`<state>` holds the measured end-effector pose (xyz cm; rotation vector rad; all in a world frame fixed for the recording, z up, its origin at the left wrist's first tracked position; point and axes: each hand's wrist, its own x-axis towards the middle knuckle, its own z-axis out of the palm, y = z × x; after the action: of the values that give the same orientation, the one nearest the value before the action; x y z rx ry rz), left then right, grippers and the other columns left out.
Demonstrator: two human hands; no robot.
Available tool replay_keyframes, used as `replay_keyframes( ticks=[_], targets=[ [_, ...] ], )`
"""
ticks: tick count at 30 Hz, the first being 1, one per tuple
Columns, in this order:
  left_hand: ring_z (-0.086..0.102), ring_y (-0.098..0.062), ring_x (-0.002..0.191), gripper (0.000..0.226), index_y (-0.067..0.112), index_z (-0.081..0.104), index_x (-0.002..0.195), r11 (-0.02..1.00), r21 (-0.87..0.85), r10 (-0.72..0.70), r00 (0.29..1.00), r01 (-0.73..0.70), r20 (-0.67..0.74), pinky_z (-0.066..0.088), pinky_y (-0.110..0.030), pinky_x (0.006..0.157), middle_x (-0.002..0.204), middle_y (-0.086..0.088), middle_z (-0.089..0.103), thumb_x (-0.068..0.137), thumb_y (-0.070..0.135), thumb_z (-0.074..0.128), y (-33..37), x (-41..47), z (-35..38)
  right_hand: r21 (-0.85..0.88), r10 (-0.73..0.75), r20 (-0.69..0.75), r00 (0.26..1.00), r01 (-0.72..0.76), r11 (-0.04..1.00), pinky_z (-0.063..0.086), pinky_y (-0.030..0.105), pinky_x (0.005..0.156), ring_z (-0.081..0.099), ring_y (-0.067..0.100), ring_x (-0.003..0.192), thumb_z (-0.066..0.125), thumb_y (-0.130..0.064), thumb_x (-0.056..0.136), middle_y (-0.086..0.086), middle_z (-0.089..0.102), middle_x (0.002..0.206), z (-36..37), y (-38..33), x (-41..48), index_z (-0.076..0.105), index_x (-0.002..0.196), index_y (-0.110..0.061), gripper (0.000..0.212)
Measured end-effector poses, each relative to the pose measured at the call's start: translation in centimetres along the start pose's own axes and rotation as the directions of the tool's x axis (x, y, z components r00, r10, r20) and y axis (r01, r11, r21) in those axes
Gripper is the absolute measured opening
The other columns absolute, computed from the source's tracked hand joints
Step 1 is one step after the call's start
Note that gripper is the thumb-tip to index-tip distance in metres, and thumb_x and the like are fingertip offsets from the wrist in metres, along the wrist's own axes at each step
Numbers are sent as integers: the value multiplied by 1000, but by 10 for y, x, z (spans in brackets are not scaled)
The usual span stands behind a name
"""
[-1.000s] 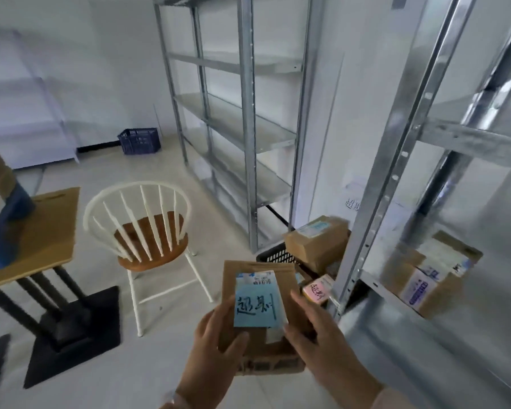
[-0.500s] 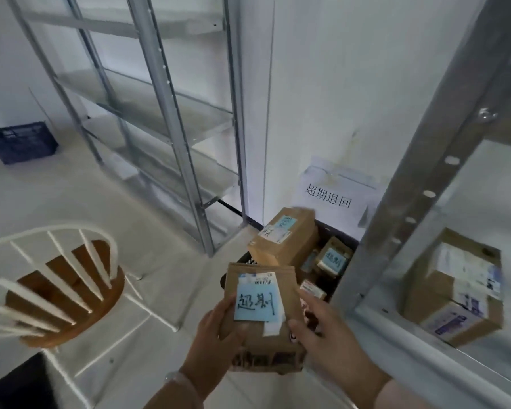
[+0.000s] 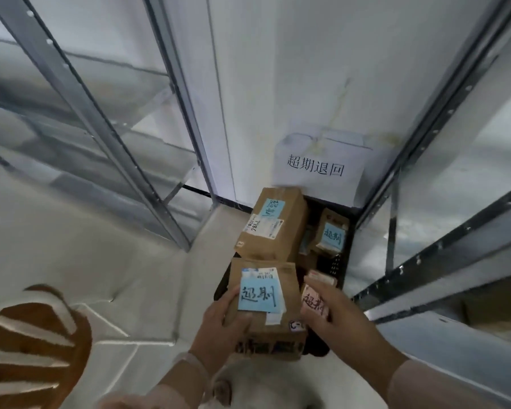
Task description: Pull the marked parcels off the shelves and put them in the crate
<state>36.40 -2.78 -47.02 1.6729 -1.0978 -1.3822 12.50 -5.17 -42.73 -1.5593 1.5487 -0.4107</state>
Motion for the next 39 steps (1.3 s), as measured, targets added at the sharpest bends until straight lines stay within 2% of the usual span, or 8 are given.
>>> replay_keyframes(
  ticks=[3, 7, 10, 15, 22, 27, 34, 39],
  targets=[
    [62, -10, 108, 49, 29, 49, 128, 998, 34, -49, 991, 45, 125, 56, -33, 90, 119, 4, 62, 89, 5, 64, -19, 36, -10, -20, 94, -53, 994, -95, 995, 44, 36, 105, 46, 5, 126, 61, -49, 86, -15, 47, 140, 17, 10, 13, 39, 140, -46, 58],
    [61, -5, 104, 47, 37, 45, 128, 988, 70, -149, 952, 135, 267, 54, -15, 77, 114, 14, 60, 91, 14, 63, -47, 81, -23, 6, 184, -157, 970, -185, 983, 37, 22, 104, 39, -6, 123, 60, -49, 87, -31, 40, 130, 46, 21, 24, 38, 137, -52, 55],
    [63, -6, 103, 44, 45, 47, 123, 985, 84, -167, 928, 148, 334, 54, -19, 78, 115, 16, 60, 91, 20, 65, -69, 113, -27, 85, 306, -192, 932, -295, 952, 33, 19, 99, 39, -4, 117, 59, -49, 88, -27, 41, 126, 74, 32, 31, 39, 137, -51, 53],
    [62, -5, 108, 46, 44, 52, 123, 993, 78, -114, 915, 91, 386, 56, -28, 85, 121, 9, 62, 91, 15, 65, -99, 150, -19, 127, 396, -221, 891, -377, 918, 31, -5, 75, 47, -21, 95, 58, -45, 90, -22, 44, 120, 115, 51, 35, 37, 131, -53, 47],
    [52, -21, 124, 53, 32, 44, 141, 997, 79, -42, 930, 14, 365, 51, -45, 98, 135, -3, 51, 92, 21, 64, -127, 173, -9, 221, 440, -274, 855, -390, 894, 35, 21, 94, 45, -1, 114, 58, -47, 88, -41, 38, 116, 144, 71, 42, 36, 126, -60, 45],
    [45, -12, 127, 54, 31, 42, 141, 984, 138, 65, 947, -113, 315, 48, -21, 96, 136, 4, 46, 93, 13, 60, -137, 181, 2, 265, 445, -293, 846, -375, 888, 34, 19, 93, 45, -3, 116, 56, -49, 88, -52, 30, 112, 158, 81, 47, 38, 124, -63, 43],
    [41, -9, 128, 60, 38, 36, 142, 973, 180, 60, 914, -143, 401, 49, -14, 88, 139, 4, 39, 94, 10, 59, -157, 199, 12, 248, 425, -324, 845, -358, 900, 35, 23, 100, 40, -1, 122, 49, -58, 83, -47, 29, 120, 161, 92, 46, 31, 123, -66, 45],
    [34, -16, 136, 74, 42, 19, 150, 877, 446, -67, 874, -179, 481, 38, -40, 111, 153, 0, 24, 94, 15, 59, -167, 203, 12, 104, 385, -355, 852, -373, 922, 36, 32, 110, 32, 3, 135, 57, -46, 89, -24, 33, 144, 157, 93, 39, 28, 138, -54, 58]
  ],
)
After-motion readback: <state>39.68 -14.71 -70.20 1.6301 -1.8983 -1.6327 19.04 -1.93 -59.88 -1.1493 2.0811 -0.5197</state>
